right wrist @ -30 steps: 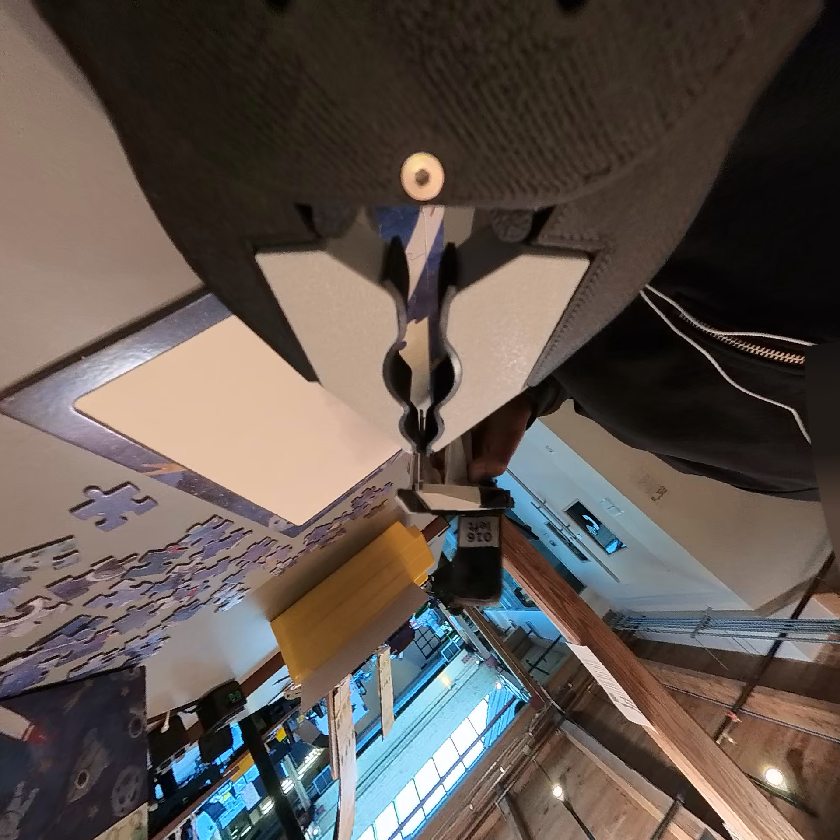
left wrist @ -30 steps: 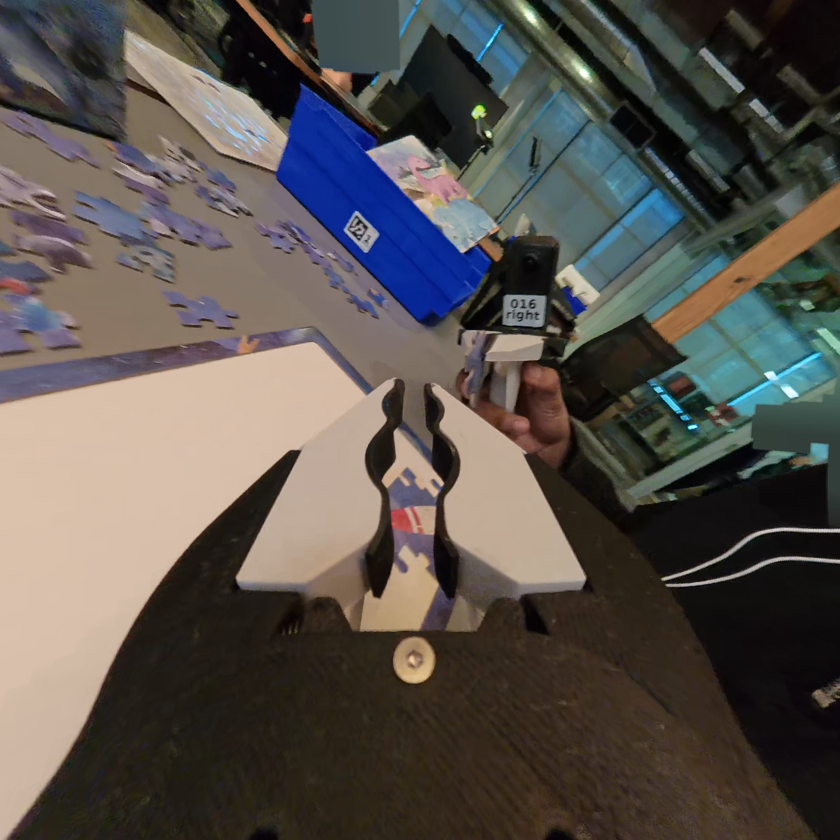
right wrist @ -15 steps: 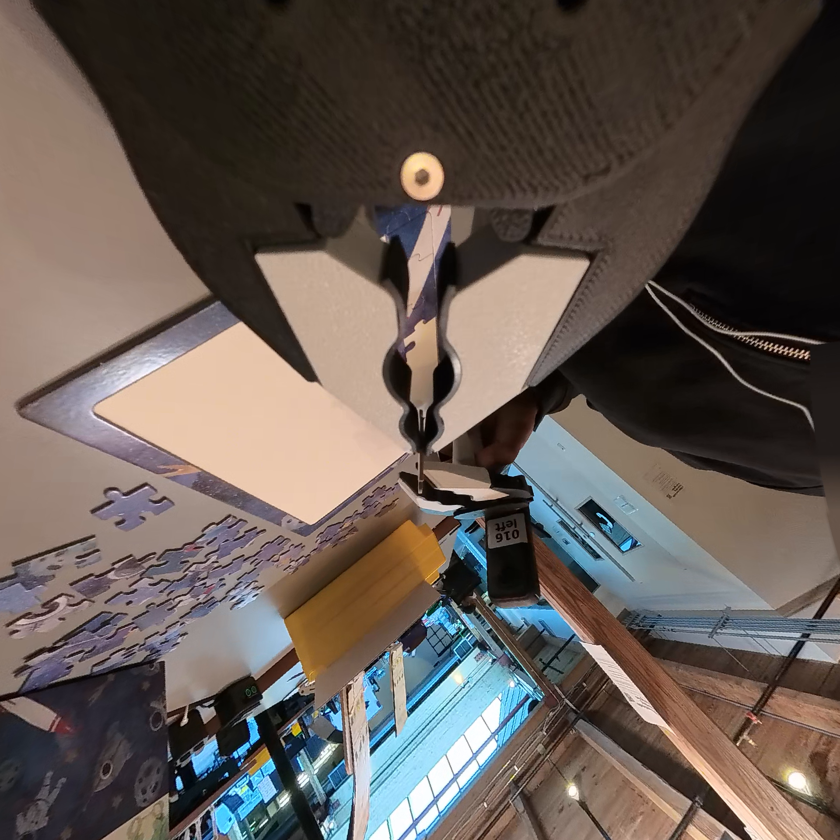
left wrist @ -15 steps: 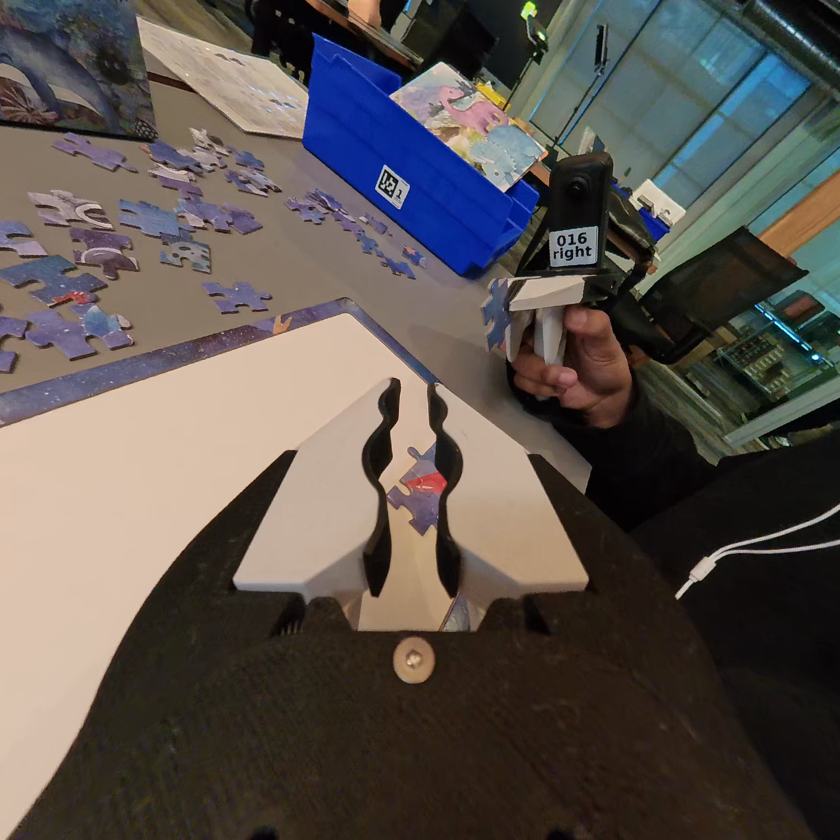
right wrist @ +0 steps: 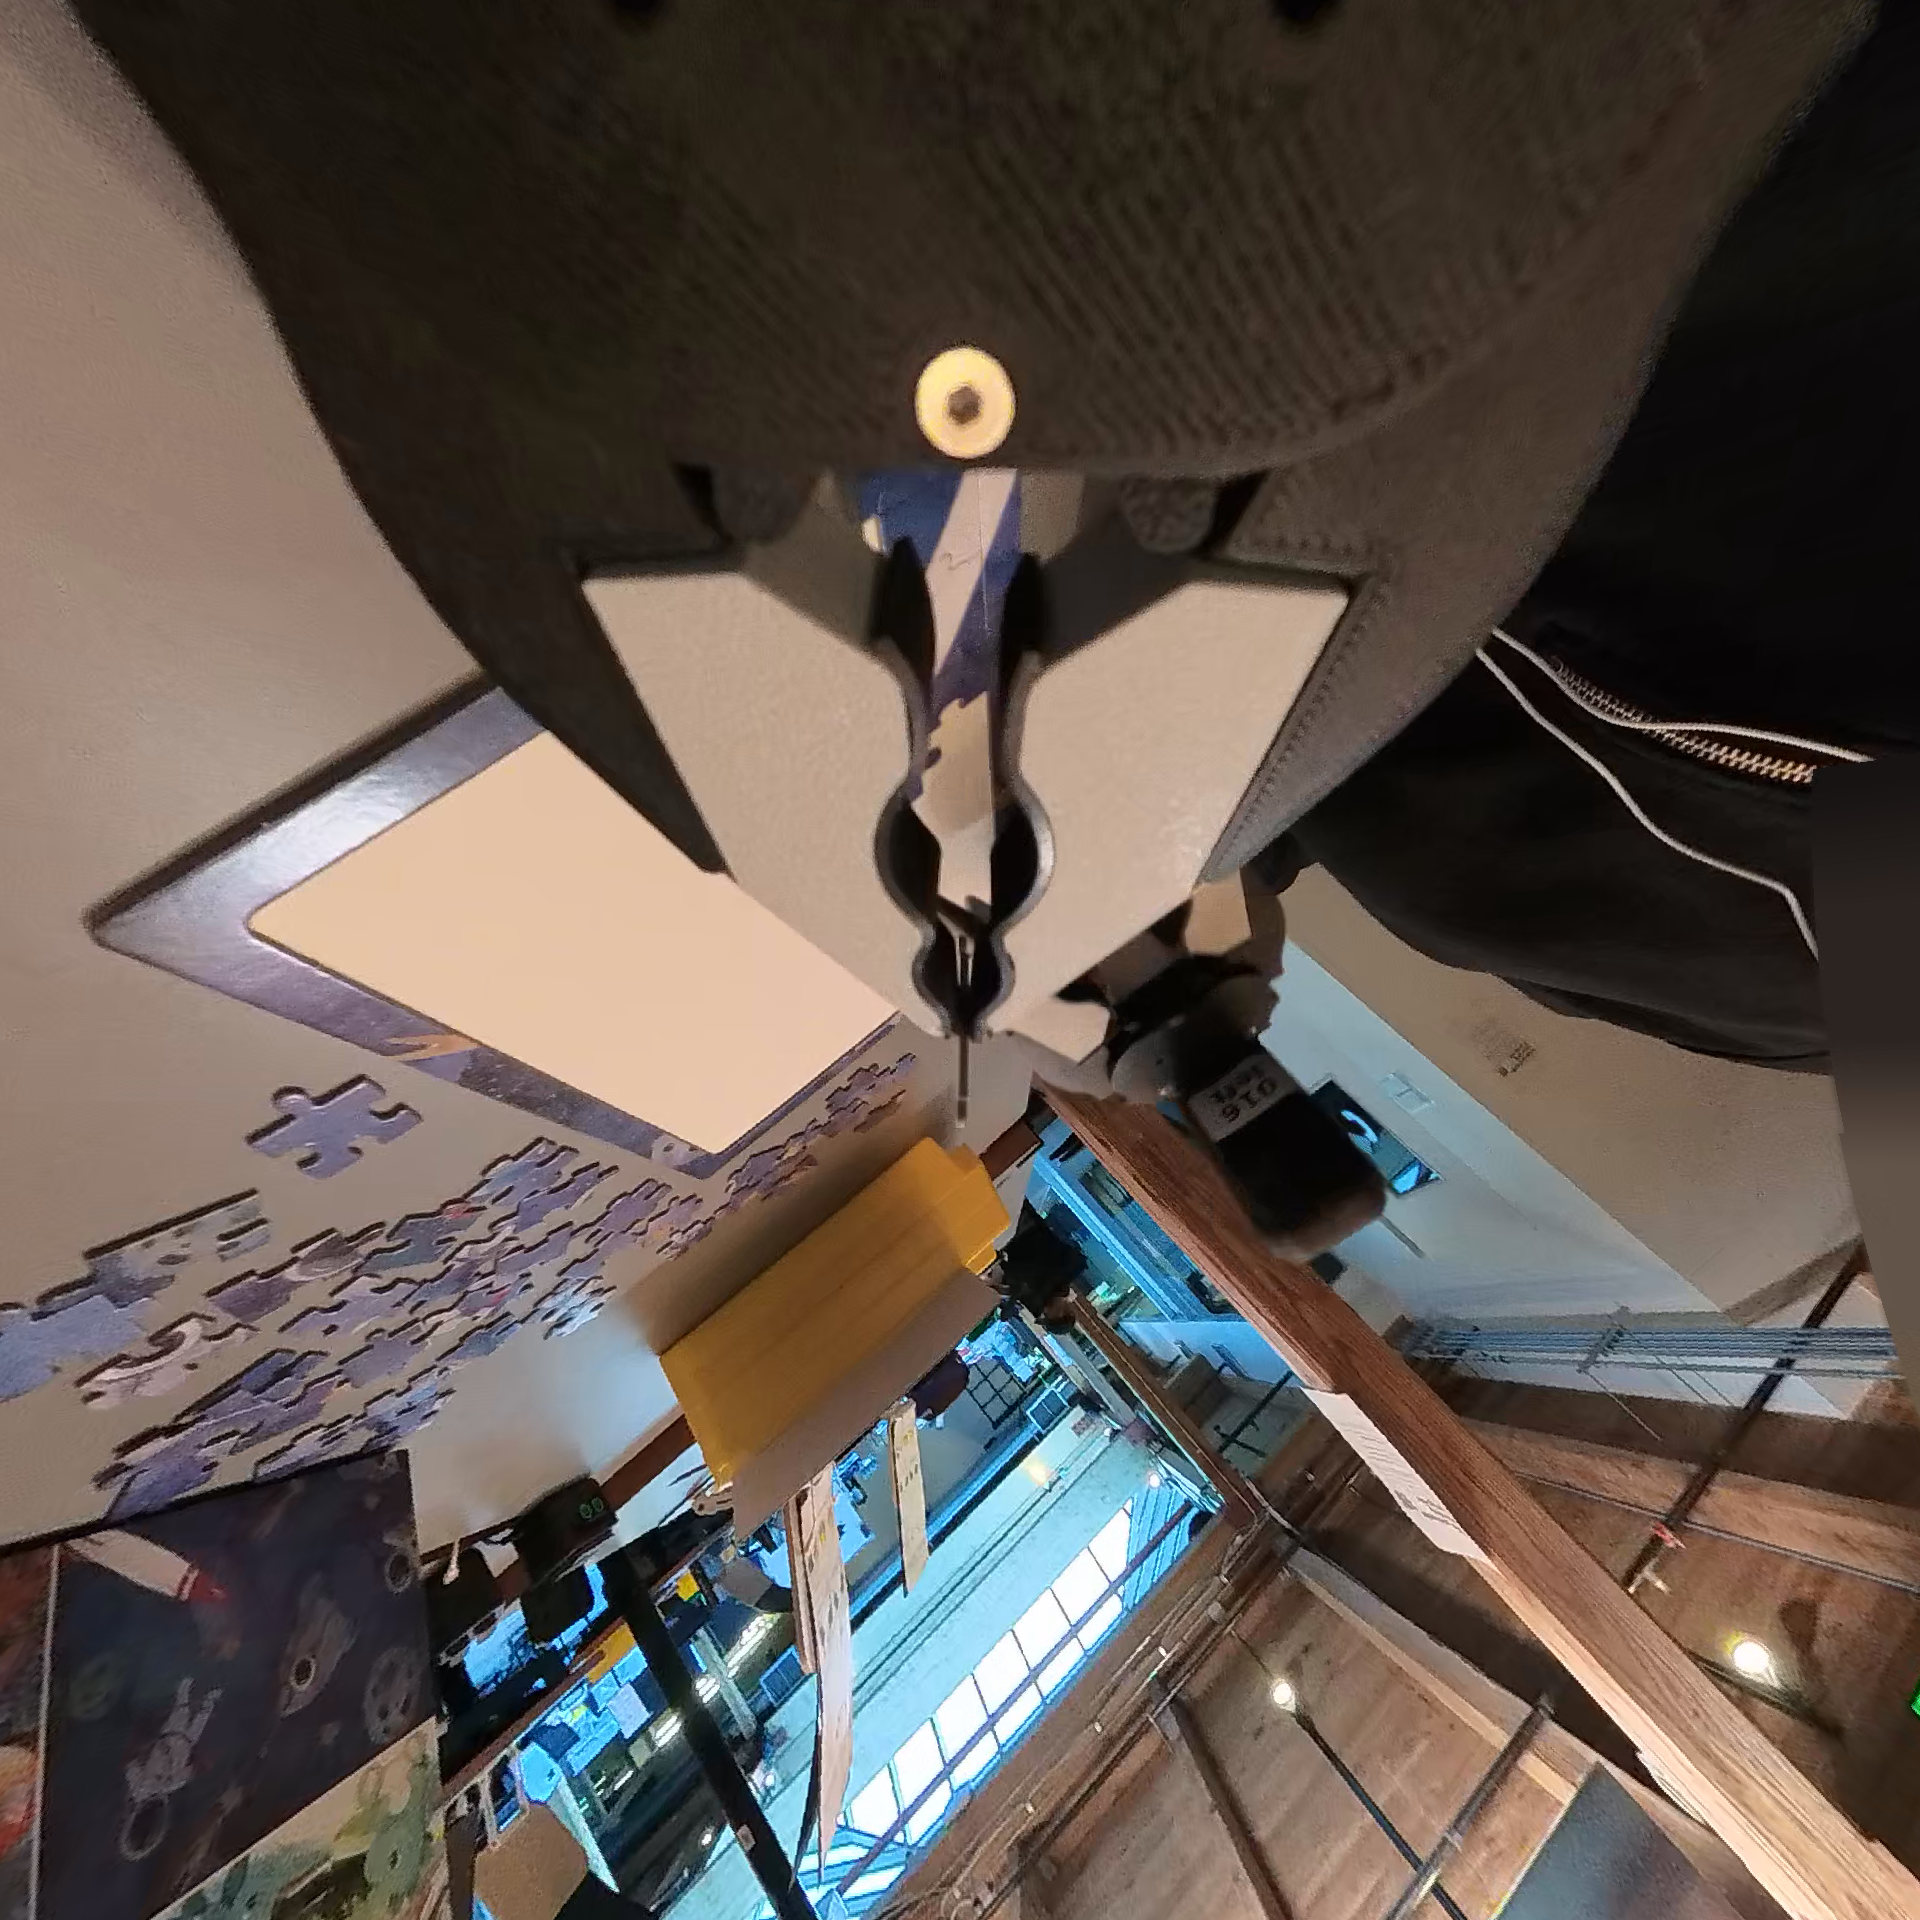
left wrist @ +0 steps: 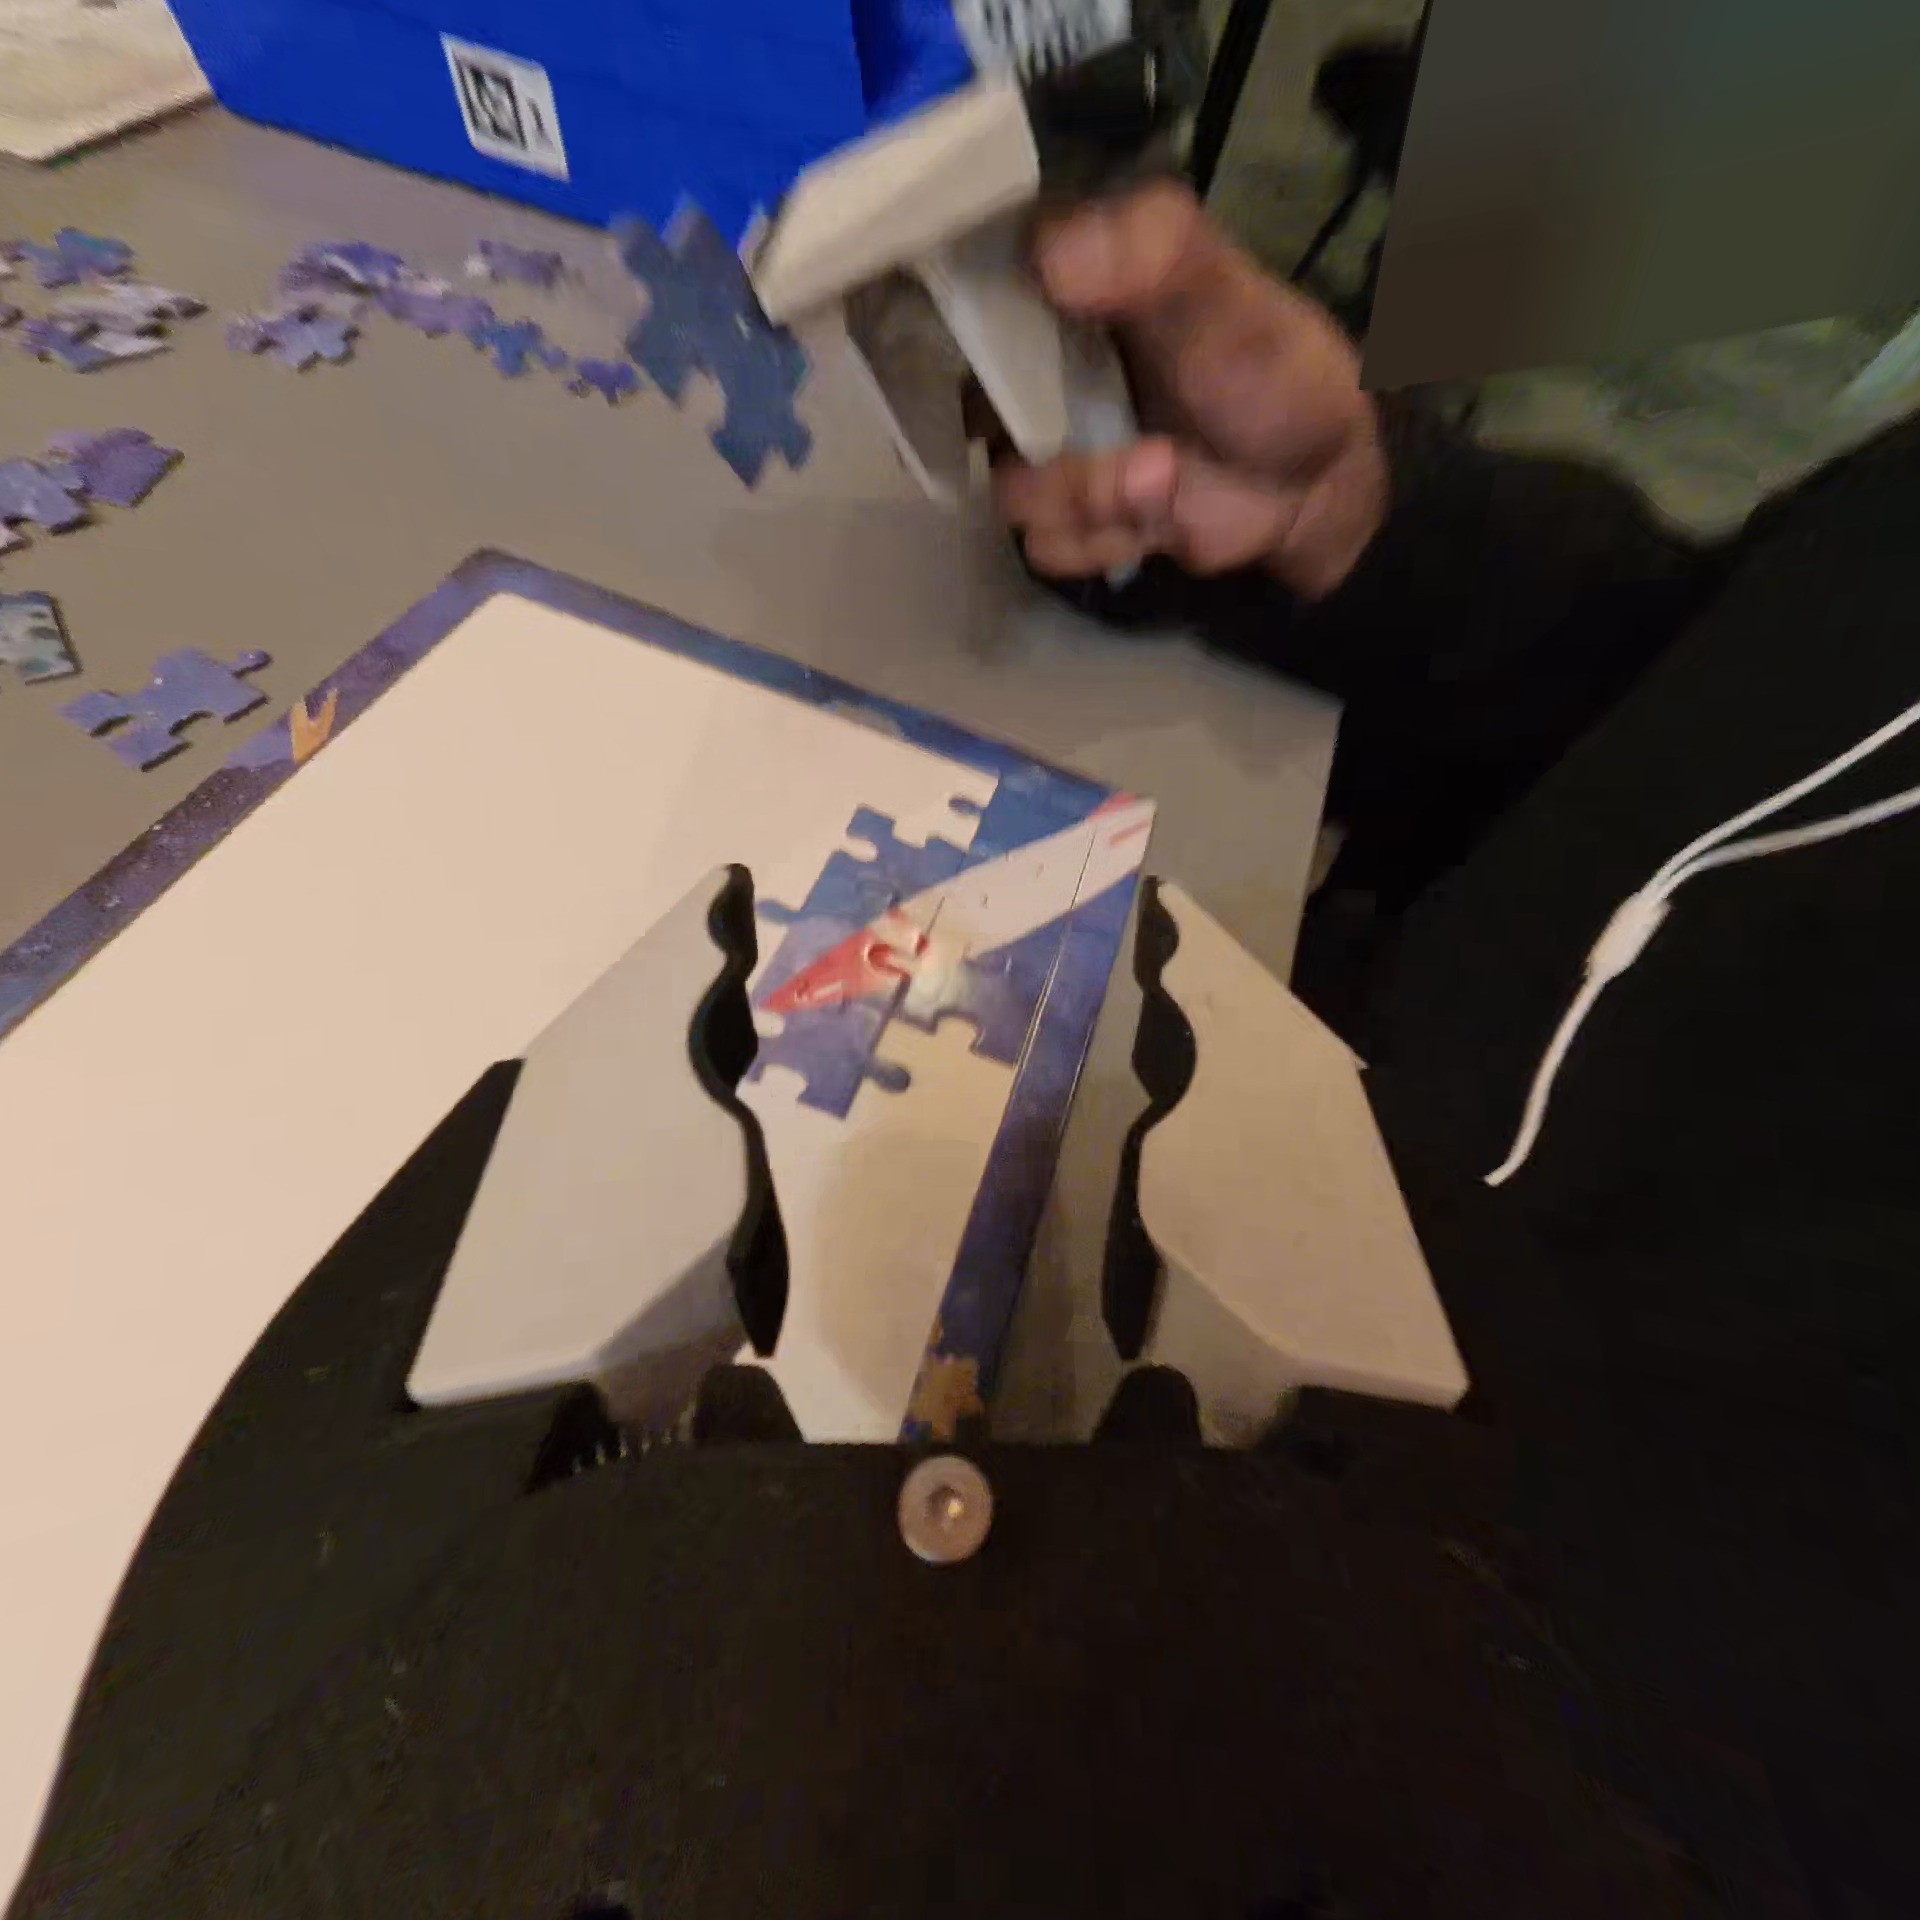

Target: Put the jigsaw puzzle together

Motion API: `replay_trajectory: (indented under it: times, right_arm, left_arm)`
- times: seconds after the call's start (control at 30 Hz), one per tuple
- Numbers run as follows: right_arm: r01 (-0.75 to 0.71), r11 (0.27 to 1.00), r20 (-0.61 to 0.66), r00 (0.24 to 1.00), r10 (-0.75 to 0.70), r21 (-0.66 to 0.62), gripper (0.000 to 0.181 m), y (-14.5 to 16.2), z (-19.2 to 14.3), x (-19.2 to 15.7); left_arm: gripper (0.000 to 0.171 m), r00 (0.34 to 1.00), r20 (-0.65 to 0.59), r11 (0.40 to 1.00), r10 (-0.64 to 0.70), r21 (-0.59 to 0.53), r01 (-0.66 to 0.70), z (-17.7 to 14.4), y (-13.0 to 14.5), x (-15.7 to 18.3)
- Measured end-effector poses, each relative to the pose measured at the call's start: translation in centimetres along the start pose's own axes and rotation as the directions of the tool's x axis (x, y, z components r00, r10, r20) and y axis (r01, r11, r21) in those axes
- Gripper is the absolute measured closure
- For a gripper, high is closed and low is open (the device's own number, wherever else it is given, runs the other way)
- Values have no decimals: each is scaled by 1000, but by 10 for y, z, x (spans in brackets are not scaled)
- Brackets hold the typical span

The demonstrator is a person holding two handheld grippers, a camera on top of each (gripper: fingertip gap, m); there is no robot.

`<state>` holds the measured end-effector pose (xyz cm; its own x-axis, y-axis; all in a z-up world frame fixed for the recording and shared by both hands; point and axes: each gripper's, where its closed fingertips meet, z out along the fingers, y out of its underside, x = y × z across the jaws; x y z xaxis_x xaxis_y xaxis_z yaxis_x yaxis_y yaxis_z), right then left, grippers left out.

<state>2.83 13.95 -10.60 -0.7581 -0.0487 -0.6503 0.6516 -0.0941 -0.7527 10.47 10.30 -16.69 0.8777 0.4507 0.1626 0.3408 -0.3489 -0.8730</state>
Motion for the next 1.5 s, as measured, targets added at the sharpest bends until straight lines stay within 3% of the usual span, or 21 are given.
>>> replay_trajectory:
  times: [0.1, 0.17, 0.47, 0.87, 1.2, 1.33, 1.5]
  right_arm:
    - [13, 1000, -6, 1000, -13, -9, 181, 1, 1, 0]
    - [17, 1000, -5, 1000, -17, -13, 181, 2, 1, -1]
    - [8, 1000, 2, 1000, -8, 0, 181, 0, 0, -1]
    - [8, 1000, 6, 1000, -8, -1, 181, 1, 1, -1]
    - [18, 1000, -18, 1000, -18, 16, 181, -3, -2, 2]
    - [23, 1000, -110, 994, -21, 16, 181, -6, -13, 15]
    - [122, 990, -454, 880, -138, -64, 181, -19, -76, 41]
  left_arm:
    - [79, 997, 37, 987, 62, -153, -56, 8, 26, -3]
    - [71, 997, 37, 983, 64, -173, -57, 10, 28, -5]
    - [61, 993, -13, 944, 120, -307, -118, 19, 46, -3]
    - [90, 987, -11, 937, 163, -311, -158, 19, 47, -1]
    - [92, 982, 0, 936, 189, -303, -180, 19, 46, 0]
    - [91, 981, 5, 936, 191, -301, -181, 19, 46, -1]
    - [79, 988, 44, 957, 146, -261, -129, 17, 39, -5]
